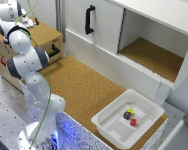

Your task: Move the red light switch to turn on the red light

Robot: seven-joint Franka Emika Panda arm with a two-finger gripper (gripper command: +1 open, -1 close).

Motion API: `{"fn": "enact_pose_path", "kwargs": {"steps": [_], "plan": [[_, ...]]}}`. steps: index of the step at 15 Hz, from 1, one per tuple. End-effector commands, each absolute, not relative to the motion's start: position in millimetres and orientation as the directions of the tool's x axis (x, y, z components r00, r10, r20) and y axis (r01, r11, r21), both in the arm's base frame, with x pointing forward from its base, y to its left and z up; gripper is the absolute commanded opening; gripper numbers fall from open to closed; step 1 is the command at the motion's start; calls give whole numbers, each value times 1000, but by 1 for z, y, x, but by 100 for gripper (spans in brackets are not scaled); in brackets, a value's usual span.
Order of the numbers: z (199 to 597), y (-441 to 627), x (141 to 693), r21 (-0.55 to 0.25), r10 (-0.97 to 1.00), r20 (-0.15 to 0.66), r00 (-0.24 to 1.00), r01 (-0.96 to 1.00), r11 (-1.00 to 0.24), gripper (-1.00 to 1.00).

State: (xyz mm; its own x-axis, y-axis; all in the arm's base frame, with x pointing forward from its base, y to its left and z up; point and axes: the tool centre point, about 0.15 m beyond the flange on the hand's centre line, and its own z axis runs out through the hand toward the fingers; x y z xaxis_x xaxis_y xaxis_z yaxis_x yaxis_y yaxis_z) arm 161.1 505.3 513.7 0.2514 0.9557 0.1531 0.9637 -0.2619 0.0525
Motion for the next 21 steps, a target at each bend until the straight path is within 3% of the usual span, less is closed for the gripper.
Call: {"fn": "enact_pose_path", "kwargs": {"steps": [1,11,12,21], "plan": [[520,595,177,113,959,-76,273,958,-264,100],[518,631,163,111,955,-94,281,956,-270,100],[515,631,162,106,954,-92,286,955,-276,-100],[507,637,179,119,953,-49,299,949,-292,-100]]}}
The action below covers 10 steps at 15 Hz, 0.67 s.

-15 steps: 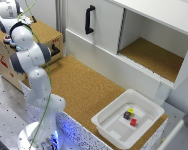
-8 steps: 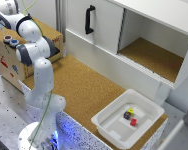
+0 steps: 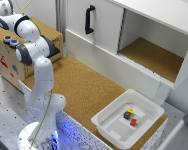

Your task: Move the red light switch to turn on the red light

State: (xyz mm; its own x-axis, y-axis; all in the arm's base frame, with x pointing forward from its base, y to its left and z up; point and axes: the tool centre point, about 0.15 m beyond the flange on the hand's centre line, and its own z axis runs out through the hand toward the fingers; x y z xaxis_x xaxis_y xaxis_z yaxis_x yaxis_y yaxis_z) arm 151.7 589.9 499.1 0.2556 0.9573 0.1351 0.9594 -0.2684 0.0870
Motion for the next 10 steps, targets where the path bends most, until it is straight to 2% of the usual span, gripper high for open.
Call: {"fn": "enact_pose_path", "kwargs": {"steps": [1,10], "plan": [[507,639,178,115,955,-46,292,952,-286,-100],[482,644,186,88,956,-73,283,957,-277,-100]]}}
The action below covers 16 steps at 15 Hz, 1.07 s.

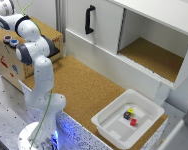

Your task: Move the red light switch to turn on the red light

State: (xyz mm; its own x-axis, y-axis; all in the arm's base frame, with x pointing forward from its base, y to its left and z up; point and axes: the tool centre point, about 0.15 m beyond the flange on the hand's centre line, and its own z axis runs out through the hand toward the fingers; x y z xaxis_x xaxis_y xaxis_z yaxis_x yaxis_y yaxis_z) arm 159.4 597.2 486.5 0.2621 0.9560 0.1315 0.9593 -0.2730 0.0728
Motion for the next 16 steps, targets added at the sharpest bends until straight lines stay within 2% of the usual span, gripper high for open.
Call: {"fn": "enact_pose_path", "kwargs": {"steps": [1,7,9,13,14,16], "plan": [[479,645,188,86,956,-76,284,957,-277,-100],[453,654,174,58,961,-122,250,968,-245,-100],[476,646,173,92,955,-88,283,957,-275,-100],[554,624,180,205,942,-6,335,923,-327,-100],[564,619,185,217,936,3,351,914,-343,100],[565,610,194,220,924,5,383,901,-375,100]]}}
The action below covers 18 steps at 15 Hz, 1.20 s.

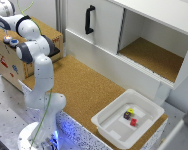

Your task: Move the red light switch to turn on the red light

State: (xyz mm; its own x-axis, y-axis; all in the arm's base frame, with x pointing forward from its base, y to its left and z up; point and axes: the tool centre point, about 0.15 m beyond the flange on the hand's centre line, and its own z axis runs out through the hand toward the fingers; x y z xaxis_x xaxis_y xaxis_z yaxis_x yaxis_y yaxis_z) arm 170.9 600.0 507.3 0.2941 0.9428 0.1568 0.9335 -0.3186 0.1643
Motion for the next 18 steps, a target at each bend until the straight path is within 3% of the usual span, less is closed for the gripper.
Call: {"fn": "enact_pose_path", "kwargs": {"steps": [1,7,13,18], "plan": [[560,606,198,197,914,11,405,895,-399,100],[521,545,222,2,774,79,629,776,-631,100],[499,440,245,-61,518,75,852,522,-851,100],[478,356,229,-110,246,81,966,254,-961,100]]}}
